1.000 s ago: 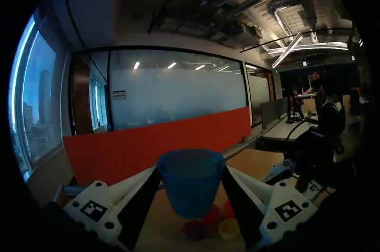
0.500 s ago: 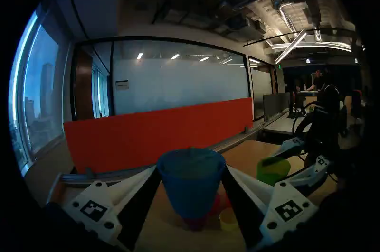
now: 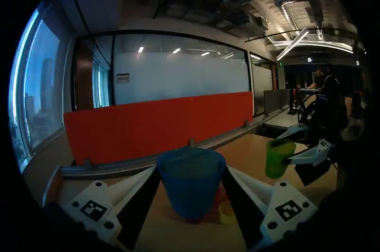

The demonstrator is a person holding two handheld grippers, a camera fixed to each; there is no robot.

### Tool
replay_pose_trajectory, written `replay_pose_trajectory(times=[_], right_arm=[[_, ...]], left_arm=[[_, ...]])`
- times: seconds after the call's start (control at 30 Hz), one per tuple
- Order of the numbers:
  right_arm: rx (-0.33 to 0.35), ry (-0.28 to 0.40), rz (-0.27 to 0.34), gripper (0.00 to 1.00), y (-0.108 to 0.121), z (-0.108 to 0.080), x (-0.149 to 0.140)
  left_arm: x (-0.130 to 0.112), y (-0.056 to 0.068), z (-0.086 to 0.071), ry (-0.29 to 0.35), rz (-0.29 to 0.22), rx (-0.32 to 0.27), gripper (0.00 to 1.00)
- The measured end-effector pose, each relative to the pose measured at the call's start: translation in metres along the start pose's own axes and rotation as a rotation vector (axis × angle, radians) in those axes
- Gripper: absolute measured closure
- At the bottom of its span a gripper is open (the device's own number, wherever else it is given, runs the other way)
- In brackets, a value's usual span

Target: Pour water

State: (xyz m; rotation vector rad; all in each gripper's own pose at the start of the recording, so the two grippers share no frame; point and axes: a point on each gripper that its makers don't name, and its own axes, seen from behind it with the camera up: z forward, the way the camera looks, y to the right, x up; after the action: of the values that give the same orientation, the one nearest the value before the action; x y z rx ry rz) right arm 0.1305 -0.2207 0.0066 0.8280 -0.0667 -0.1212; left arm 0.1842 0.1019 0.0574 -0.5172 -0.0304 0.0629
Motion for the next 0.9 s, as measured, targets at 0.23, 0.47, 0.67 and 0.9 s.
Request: replay_pose_trajectory(times=[0.23, 0.47, 0.67, 0.9], right_arm=[[-0.007, -0.010, 0.006, 0.09, 0.006, -0.004, -0.002], [-0.009, -0.035, 0.006, 0.09, 0.010, -0.005, -0.009], [0.016, -0.066, 0.018, 0.09, 0.007, -0.005, -0.017], [0.030, -0.110, 0.015, 0.08, 0.008, -0.005, -0.030]], left_arm=[[-0.013, 0.001, 0.004, -0.033, 0.009, -0.006, 0.13], [-0.025, 0.006, 0.006, -0.065, 0.021, -0.029, 0.13], [-0.044, 0.011, 0.008, -0.116, 0.050, -0.051, 0.13], [-0.070, 0.018, 0.014, -0.189, 0.077, -0.083, 0.13]])
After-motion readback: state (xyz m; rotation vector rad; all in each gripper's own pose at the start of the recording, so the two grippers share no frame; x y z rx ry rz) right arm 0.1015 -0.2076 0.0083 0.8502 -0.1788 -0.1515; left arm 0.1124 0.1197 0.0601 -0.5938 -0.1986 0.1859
